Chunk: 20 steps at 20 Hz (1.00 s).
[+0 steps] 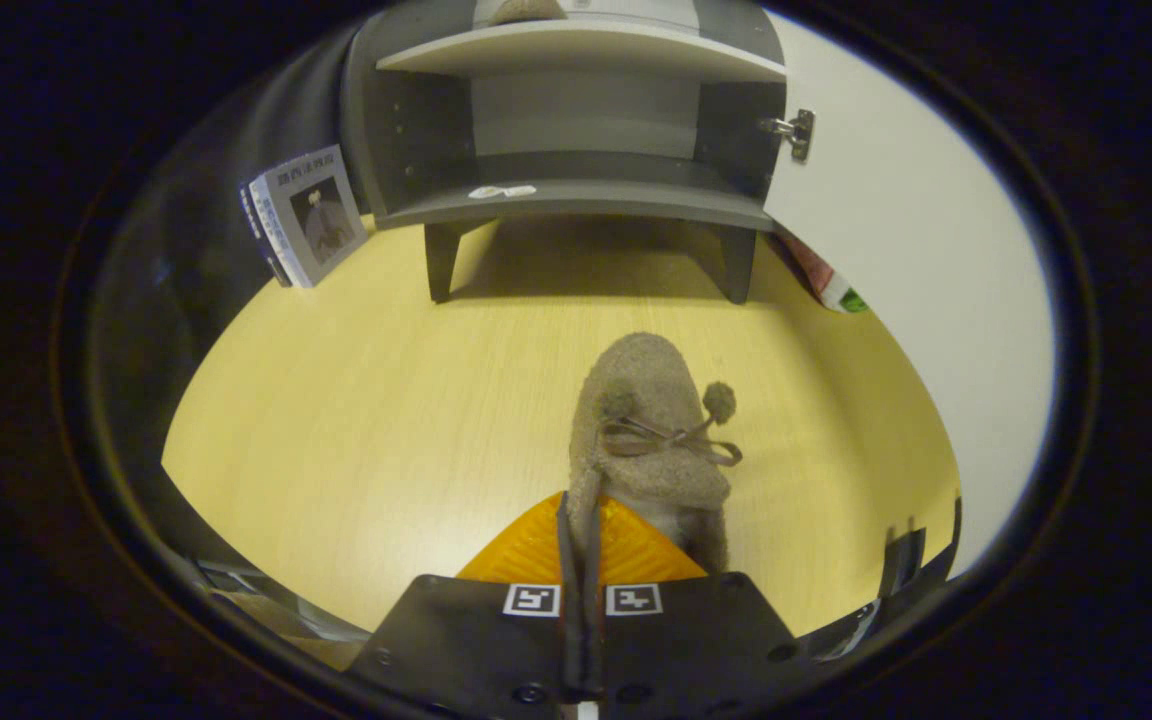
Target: Open the shoe cabinet door, grab the shoes and put them into the shoe cabinet, then close the shoe cabinet door.
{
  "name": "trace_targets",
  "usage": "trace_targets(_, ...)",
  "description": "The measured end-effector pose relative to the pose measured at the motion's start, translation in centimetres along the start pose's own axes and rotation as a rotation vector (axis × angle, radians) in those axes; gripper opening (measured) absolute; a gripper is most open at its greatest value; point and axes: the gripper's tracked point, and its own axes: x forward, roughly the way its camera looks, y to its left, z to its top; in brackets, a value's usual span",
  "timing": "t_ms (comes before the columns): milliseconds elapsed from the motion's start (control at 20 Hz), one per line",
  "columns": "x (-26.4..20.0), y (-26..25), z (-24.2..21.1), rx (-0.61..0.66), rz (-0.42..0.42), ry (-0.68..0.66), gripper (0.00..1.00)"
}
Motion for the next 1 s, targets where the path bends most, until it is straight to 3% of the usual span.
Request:
trace_targets(350, -5.2, 0.6, 6.7, 0.046, 0.015, -0.122, 0.03)
trace_targets(700, -11.9, -0.1, 19.5, 0.053, 0.017, -0.337, 0.02)
trace_targets(1000, -14.6, -1.0, 29.4, -0.004, 0.013, -0.462, 0.02)
